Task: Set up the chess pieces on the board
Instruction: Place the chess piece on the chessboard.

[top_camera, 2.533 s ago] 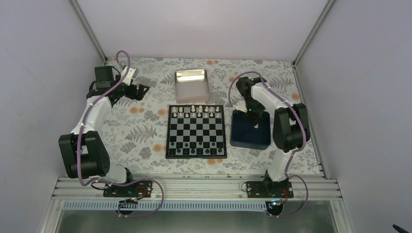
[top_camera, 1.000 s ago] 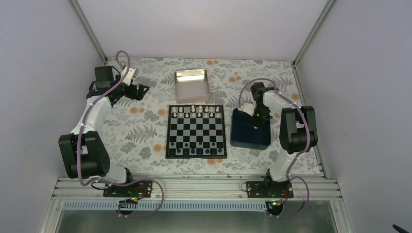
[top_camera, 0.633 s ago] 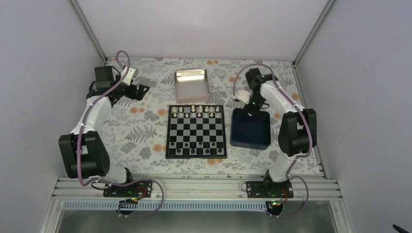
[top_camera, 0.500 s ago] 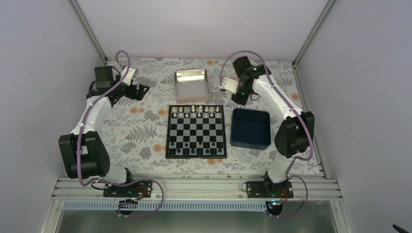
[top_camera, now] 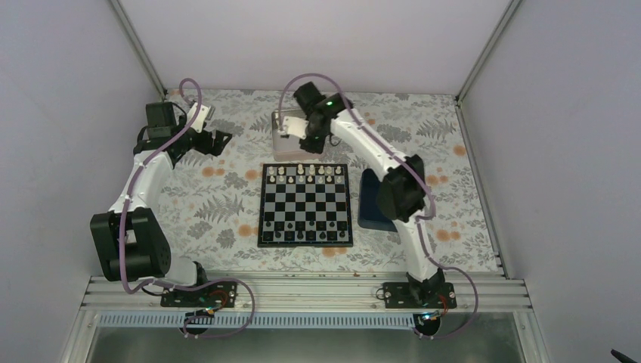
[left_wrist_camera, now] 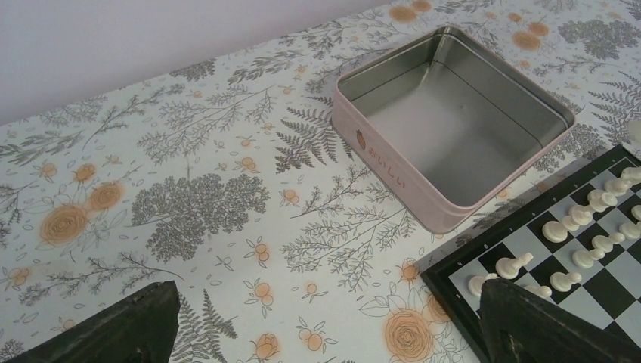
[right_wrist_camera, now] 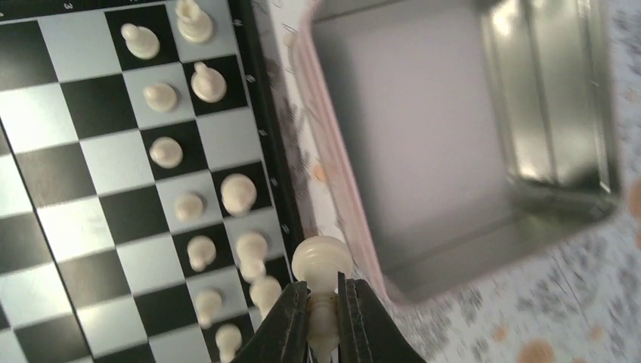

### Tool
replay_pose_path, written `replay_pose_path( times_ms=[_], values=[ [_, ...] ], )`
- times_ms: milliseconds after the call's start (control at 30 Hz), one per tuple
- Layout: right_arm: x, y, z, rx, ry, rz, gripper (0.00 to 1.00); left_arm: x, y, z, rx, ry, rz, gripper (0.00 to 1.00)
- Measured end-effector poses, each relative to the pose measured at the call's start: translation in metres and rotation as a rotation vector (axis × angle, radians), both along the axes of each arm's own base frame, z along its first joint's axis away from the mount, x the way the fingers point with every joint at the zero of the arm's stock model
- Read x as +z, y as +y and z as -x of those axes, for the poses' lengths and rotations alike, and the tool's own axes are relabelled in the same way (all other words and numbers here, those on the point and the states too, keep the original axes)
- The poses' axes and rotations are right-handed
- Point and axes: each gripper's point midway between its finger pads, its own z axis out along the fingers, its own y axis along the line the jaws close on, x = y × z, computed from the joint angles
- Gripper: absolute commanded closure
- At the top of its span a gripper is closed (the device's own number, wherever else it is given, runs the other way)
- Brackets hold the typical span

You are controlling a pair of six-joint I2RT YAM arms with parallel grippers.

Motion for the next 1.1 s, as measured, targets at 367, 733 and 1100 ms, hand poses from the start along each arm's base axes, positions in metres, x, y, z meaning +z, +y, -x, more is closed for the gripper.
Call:
replay_pose_path(
  times_ms=[367,733,1100],
  values=[
    [-0.074,0.068,0.017,0.116,0.012,0.104,0.92,0.0,0.0,0.0,0.0,0.0,0.0,0.02],
    [-0.086,0.064,0.013,0.104,0.007,0.139,0.91,0.0,0.0,0.0,-0.001,-0.001,0.0,0.02],
    [-0.106,0.061,0.017,0.108,0.047,0.17,0.91,0.0,0.0,0.0,-0.001,-0.001,0.001,0.02]
  ],
)
